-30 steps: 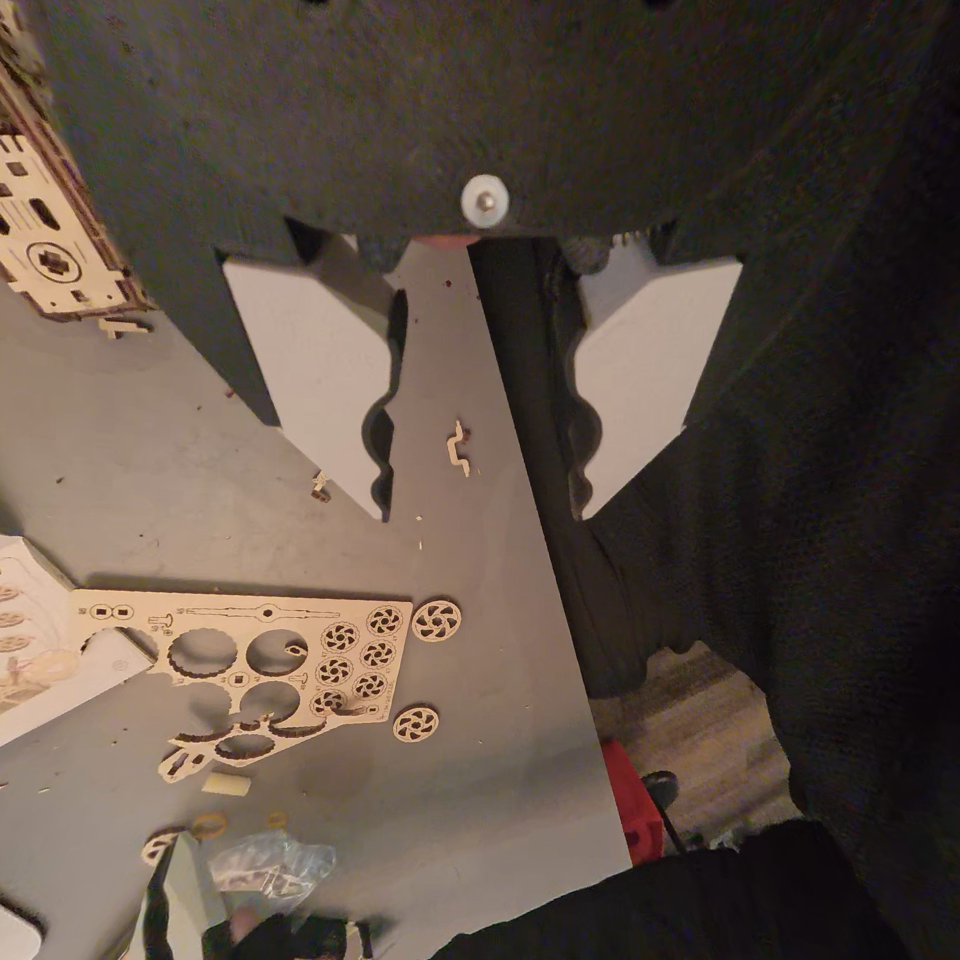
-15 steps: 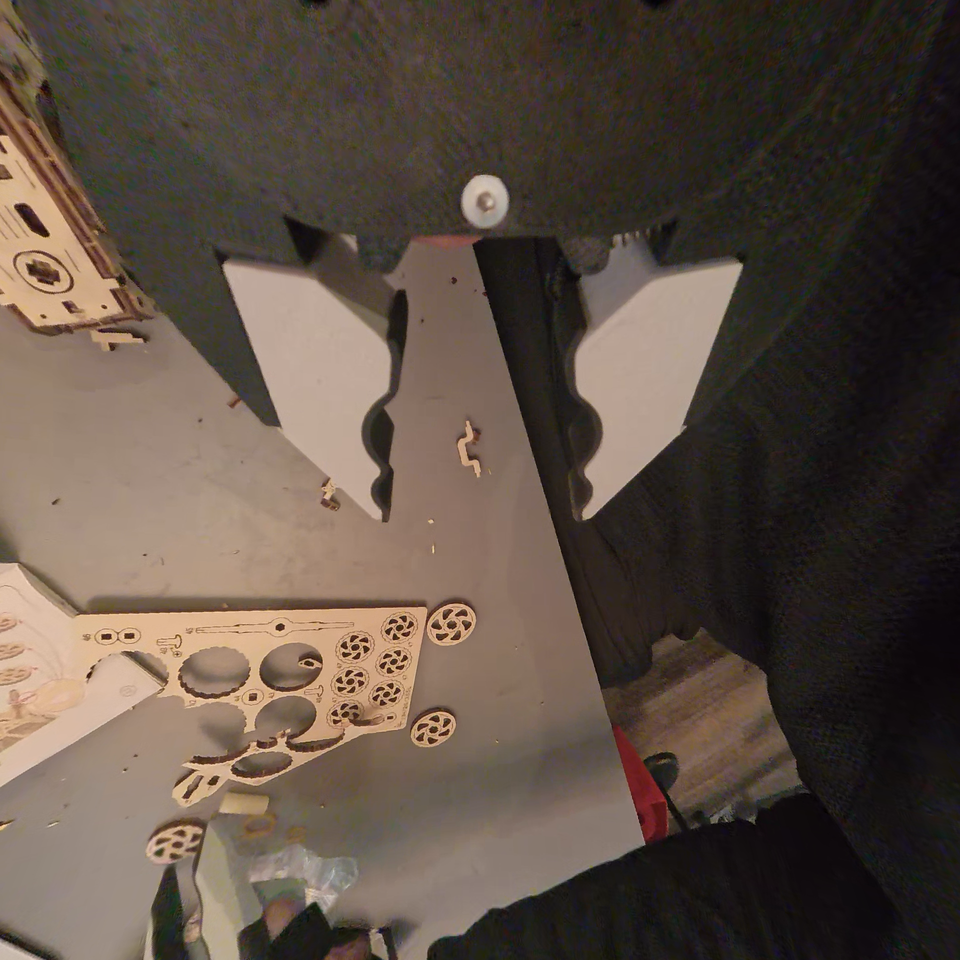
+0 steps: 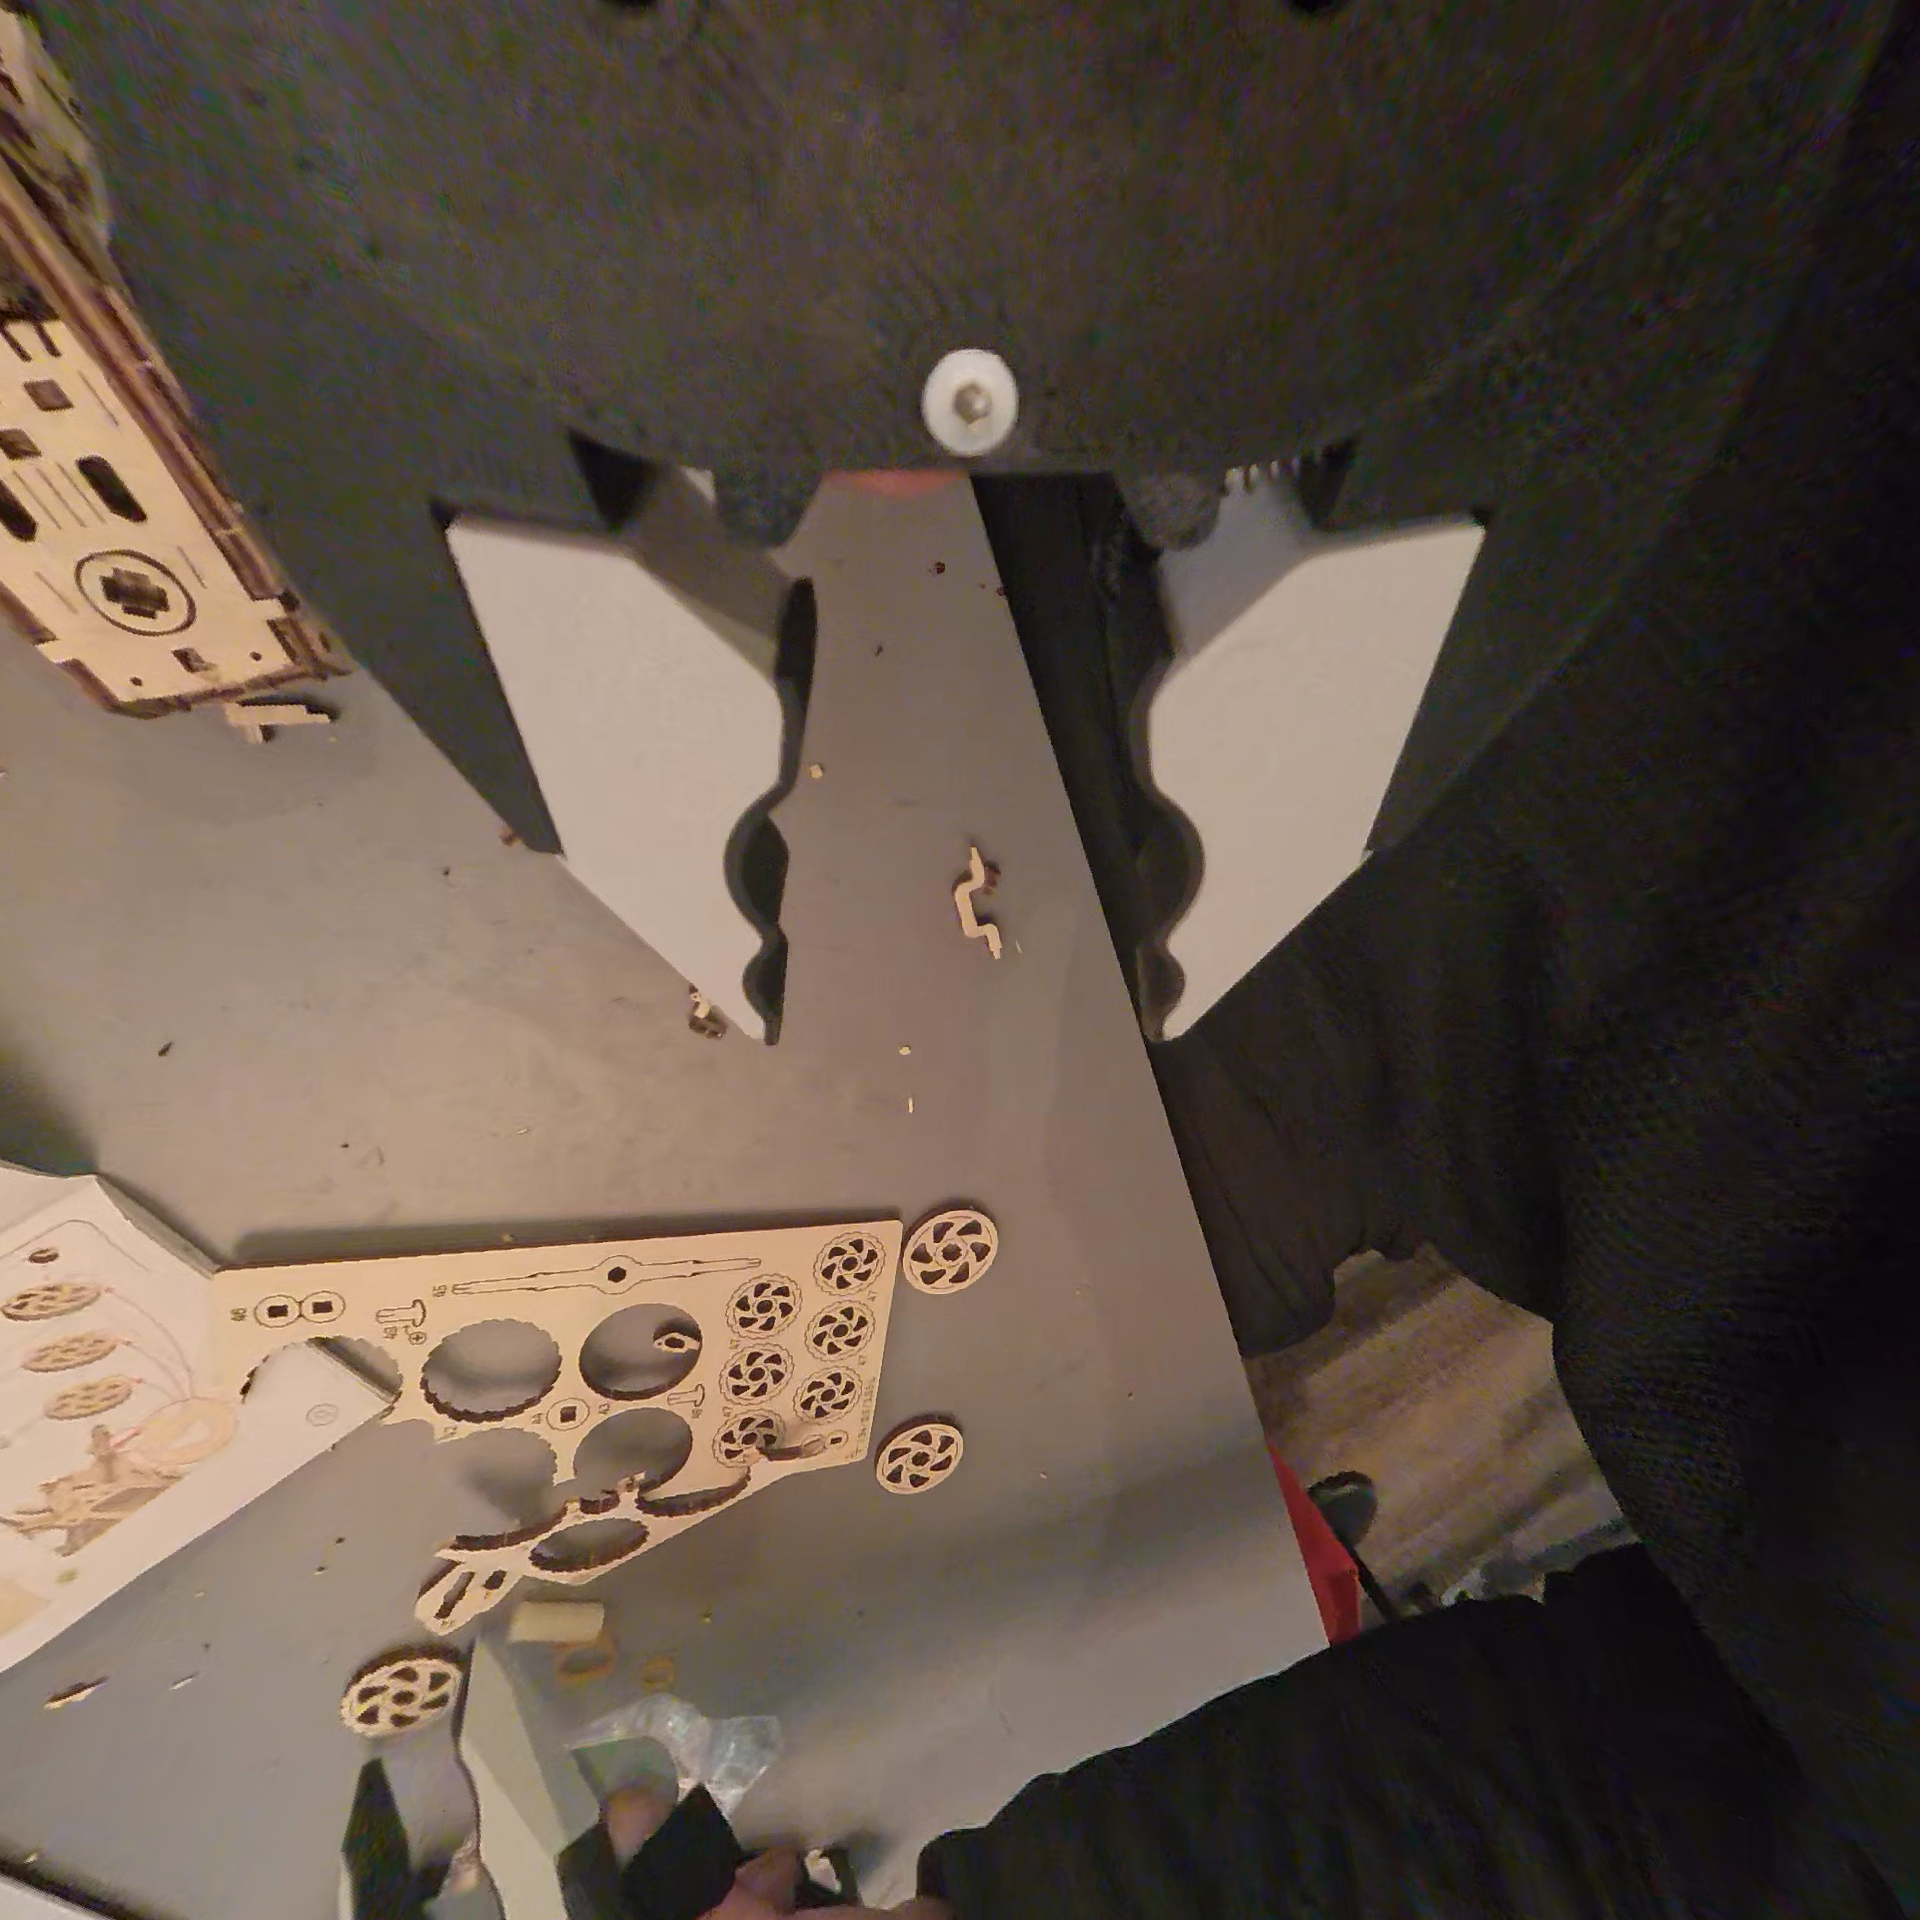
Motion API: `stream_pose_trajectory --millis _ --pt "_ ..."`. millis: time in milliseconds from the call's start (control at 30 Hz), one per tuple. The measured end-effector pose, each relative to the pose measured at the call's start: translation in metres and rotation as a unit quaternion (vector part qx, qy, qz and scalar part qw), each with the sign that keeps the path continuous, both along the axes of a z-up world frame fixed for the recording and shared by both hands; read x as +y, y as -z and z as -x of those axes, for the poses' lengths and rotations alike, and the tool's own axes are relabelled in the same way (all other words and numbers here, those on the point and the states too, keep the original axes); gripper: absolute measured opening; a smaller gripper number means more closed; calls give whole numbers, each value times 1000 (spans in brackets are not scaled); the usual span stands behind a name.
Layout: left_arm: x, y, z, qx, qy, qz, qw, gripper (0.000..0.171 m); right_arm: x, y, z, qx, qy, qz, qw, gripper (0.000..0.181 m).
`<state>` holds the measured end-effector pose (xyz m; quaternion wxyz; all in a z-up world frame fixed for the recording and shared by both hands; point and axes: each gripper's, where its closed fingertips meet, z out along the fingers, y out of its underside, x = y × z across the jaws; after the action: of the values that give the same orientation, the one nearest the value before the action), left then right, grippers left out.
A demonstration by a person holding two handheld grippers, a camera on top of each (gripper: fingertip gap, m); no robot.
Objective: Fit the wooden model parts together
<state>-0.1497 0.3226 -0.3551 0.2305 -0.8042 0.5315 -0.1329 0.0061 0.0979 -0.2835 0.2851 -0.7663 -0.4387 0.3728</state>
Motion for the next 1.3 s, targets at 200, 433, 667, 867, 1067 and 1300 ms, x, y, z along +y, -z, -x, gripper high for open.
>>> stream_pose_trajectory --millis 200,433,667,867,1067,1300 --pt "0 0 -10 -1 13 12 1000 29 3 2 -2 2 5 3 1000 67" --pt "-4 -24 -19 -62 -12 5 998 28 18 -10 -8 3 31 -44 999 67" --pt "-78 -114 -111 -383 33 143 912 28 59 -46 -12 -30 98 -200 974 58" --pt "-134 -161 -163 -539 74 289 787 27 80 -78 -9 -63 113 -333 934 53" --pt "-156 -173 -182 -619 76 381 682 27 78 -92 -19 -35 124 -355 926 43" --pt "-166 -178 -193 -646 72 427 629 28 71 -98 -27 -6 120 -343 932 29"
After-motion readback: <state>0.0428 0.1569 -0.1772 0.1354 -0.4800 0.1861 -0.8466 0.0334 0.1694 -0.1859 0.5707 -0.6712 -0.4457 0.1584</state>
